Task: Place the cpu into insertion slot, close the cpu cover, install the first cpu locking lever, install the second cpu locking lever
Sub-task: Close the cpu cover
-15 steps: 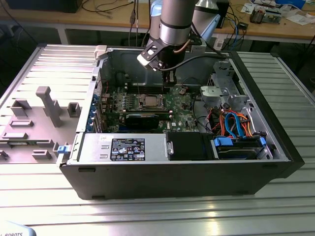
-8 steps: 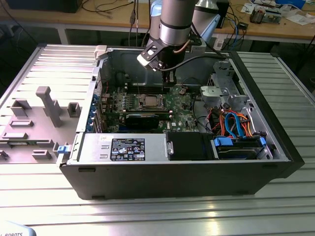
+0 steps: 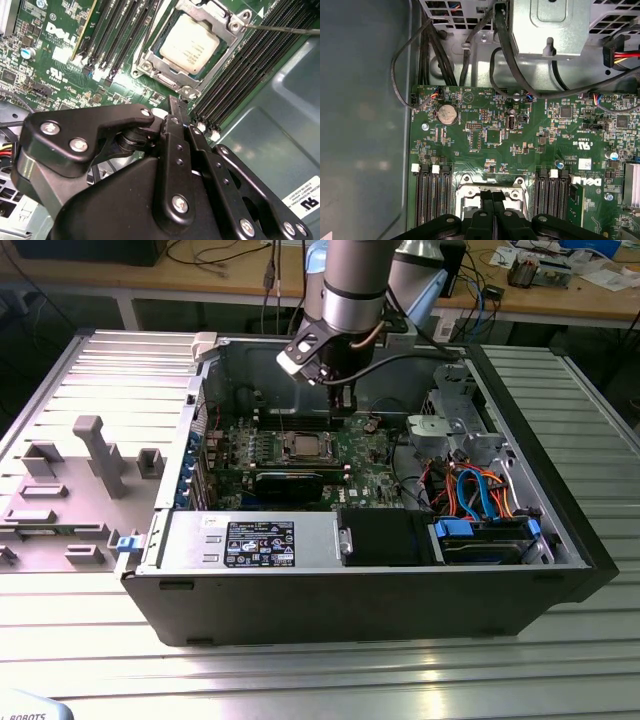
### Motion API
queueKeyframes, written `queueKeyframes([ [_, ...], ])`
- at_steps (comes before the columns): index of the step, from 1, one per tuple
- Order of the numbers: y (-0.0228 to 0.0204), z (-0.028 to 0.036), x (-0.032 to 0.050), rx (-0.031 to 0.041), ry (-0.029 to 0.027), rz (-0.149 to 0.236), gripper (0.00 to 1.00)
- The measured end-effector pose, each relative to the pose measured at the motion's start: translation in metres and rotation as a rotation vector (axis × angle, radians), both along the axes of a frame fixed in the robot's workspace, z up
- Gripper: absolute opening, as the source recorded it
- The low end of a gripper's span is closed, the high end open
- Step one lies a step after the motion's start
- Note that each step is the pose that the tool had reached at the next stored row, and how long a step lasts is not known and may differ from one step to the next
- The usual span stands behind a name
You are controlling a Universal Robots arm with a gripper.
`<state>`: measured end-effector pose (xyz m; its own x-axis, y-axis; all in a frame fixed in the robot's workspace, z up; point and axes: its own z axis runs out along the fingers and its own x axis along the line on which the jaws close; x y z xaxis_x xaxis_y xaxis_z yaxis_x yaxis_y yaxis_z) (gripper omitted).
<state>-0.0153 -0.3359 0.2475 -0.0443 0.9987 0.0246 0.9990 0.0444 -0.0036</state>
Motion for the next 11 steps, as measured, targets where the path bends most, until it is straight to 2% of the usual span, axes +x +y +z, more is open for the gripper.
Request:
queueKeyframes([
  [4, 0.0, -0.0011, -0.0089, 0.0, 0.0, 0.0, 0.11],
  [11, 0.0, -0.0021, -0.0155, 0.0, 0.0001, 0.0, 0.11],
])
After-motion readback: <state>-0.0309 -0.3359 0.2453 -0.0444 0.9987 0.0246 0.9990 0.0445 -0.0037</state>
